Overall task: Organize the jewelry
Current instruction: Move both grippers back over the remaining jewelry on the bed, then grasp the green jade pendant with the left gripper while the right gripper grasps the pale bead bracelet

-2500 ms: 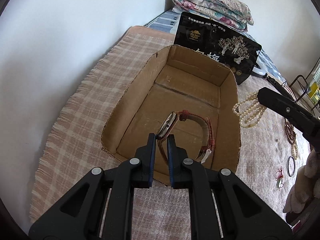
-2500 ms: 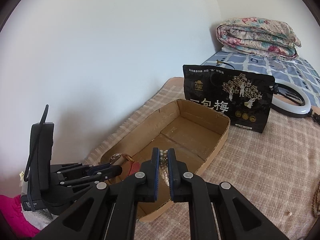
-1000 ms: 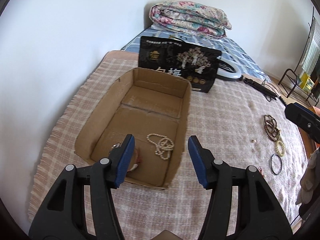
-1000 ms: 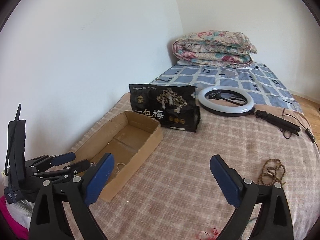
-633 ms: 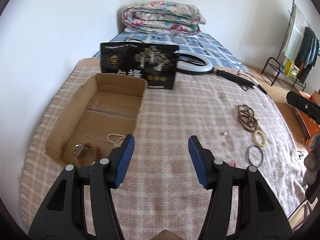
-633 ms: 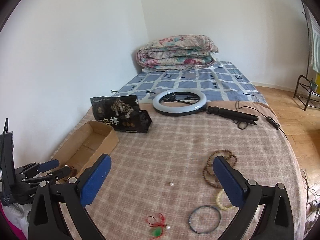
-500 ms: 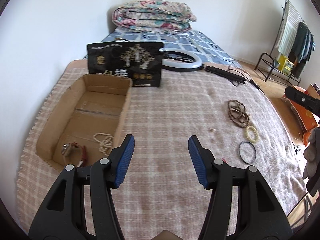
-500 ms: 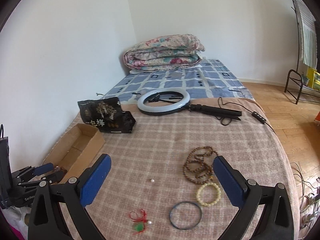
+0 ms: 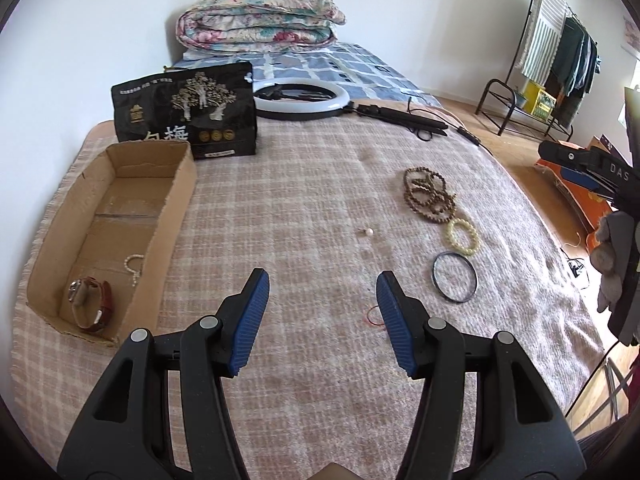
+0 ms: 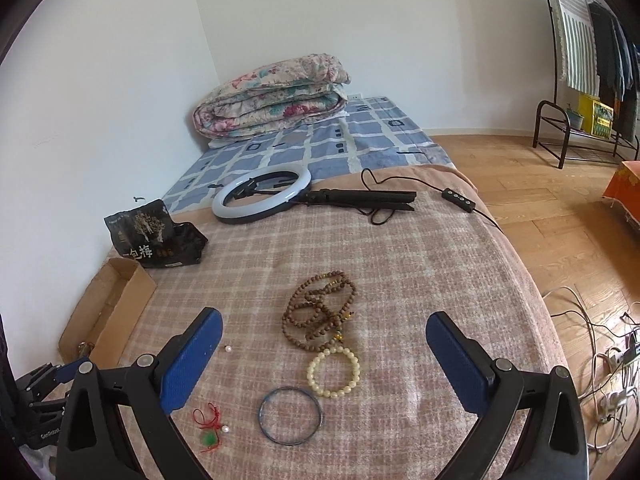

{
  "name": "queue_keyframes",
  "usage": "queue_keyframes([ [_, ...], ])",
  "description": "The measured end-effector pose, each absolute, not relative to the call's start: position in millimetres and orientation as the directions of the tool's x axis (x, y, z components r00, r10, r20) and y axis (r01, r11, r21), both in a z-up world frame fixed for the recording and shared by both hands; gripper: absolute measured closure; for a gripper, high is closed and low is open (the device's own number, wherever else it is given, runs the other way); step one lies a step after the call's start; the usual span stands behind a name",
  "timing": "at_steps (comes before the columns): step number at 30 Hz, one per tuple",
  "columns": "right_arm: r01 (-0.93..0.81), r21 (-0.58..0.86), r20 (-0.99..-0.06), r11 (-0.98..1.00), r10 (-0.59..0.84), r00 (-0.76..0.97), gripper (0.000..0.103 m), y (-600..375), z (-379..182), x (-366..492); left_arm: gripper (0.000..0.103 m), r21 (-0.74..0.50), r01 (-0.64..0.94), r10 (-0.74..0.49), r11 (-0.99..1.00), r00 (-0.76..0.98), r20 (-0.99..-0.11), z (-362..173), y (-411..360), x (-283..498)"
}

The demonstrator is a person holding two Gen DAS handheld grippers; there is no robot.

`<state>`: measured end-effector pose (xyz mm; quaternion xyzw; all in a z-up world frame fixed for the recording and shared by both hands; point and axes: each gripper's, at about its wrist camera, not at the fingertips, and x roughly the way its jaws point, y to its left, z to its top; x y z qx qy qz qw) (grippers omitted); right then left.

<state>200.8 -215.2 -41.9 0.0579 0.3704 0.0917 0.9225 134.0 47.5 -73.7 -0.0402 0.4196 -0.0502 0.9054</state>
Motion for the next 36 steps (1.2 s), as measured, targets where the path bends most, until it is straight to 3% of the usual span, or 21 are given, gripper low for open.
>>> queue_keyframes([
  [24, -0.213, 0.118, -0.803, 0.97, 0.22, 0.555, 0.001, -212, -107, 232, 0.046, -0.129, 0.237, -0.234, 0.963, 0.496, -0.836, -144, -16, 127],
  [29, -0.207, 0.113, -0.855, 0.972, 0.201, 0.478, 0.008, -216, -134, 241, 0.046, -0.13, 0.243, -0.238, 0.961, 0.492, -0.837, -152, -17, 133],
  [32, -0.183, 0.119, -0.878, 0.976, 0.189, 0.44, 0.022, -220, -147, 246, 0.046, -0.12, 0.253, -0.234, 0.96, 0.49, -0.84, -157, -18, 135],
  [36, -0.165, 0.13, -0.886, 0.978, 0.19, 0.424, 0.025, -226, -154, 250, 0.051, -0.11, 0.26, -0.228, 0.959, 0.481, -0.847, -163, -22, 138],
])
